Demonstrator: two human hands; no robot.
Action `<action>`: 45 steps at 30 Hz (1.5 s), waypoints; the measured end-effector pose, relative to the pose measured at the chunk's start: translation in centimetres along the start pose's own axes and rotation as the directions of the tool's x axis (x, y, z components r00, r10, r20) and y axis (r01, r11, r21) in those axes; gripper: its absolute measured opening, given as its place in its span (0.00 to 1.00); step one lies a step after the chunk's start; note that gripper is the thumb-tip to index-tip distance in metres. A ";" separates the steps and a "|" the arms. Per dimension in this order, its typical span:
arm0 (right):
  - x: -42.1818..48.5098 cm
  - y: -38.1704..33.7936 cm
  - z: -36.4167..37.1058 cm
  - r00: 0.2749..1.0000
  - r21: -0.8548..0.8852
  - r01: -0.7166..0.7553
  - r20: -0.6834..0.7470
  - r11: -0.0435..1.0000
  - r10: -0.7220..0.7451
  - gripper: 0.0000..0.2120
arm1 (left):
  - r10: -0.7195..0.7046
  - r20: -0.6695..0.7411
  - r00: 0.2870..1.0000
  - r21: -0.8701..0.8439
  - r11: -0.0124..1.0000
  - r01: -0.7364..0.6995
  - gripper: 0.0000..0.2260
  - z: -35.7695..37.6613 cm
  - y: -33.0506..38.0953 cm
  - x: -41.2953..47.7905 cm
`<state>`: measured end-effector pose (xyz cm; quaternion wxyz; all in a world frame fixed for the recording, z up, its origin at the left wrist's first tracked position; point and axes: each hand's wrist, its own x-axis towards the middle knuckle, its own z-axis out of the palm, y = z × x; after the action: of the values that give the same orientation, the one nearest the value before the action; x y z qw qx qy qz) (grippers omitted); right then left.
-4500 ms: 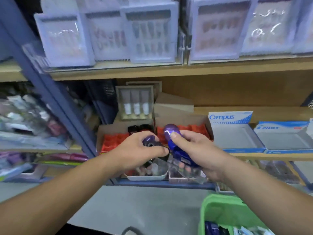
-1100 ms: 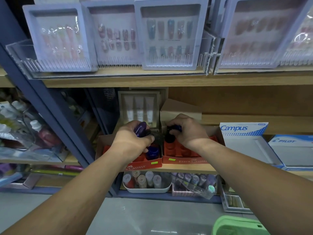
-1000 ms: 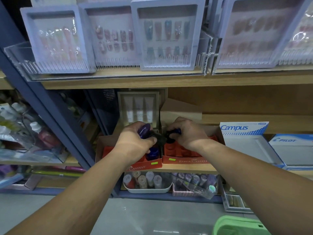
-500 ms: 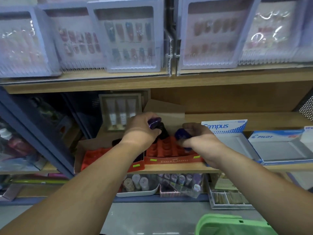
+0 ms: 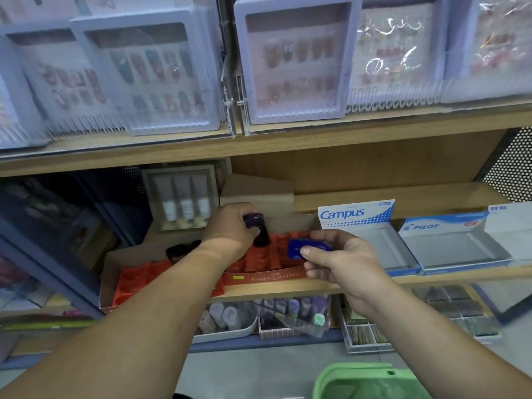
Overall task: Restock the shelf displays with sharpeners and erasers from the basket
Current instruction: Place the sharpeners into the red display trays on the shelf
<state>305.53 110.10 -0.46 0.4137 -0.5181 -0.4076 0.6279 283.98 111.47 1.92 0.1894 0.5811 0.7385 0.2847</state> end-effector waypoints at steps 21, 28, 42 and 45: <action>-0.6 -1.8 3.3 0.976 -0.125 -0.118 0.171 0.985 0.139 0.21 | -0.130 0.157 0.979 -0.680 0.705 0.203 0.07 -2.9 0.0 -3.7; -1.3 -0.9 4.6 0.962 -0.066 -0.001 0.272 0.998 0.020 0.17 | -0.050 0.254 0.966 -0.663 0.718 0.212 0.06 -2.7 0.3 -4.7; 0.2 -0.8 5.1 0.996 -0.185 -0.057 0.061 0.981 0.069 0.10 | -0.037 0.311 0.950 -0.541 0.815 0.209 0.23 -4.2 -1.4 -4.9; 2.0 -0.8 4.8 0.985 -0.306 0.048 -0.144 0.951 -0.096 0.05 | -0.153 0.206 0.967 -0.465 0.854 0.234 0.19 -5.1 -2.8 -4.3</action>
<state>300.60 111.80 0.33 0.3835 -0.6078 -0.4832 0.5001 279.80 105.82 3.83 0.4159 0.4583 0.6804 0.3924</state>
